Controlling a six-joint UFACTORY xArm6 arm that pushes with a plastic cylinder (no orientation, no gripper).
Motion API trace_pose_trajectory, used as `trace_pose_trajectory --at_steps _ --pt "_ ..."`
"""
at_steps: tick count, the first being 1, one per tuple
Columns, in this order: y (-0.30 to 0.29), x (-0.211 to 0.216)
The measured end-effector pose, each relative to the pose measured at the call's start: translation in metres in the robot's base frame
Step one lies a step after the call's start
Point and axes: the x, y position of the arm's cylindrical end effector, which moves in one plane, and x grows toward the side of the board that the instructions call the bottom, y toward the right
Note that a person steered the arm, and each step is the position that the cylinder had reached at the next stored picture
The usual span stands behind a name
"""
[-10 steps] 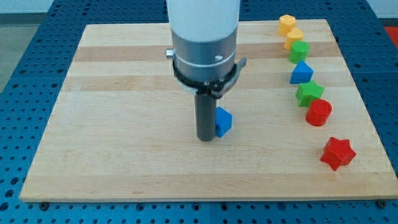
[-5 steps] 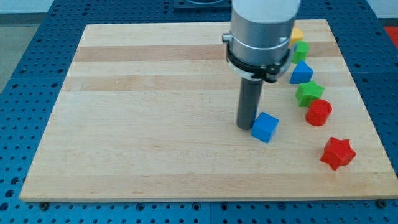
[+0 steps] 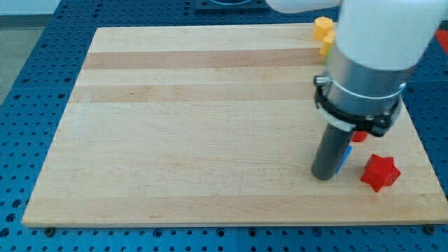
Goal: Place the blue cube in between the red blocks
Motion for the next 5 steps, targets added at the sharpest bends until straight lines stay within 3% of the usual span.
trace_pose_trajectory --at_steps 2,5 --pt "-0.028 -0.022" --pt "0.029 -0.025"
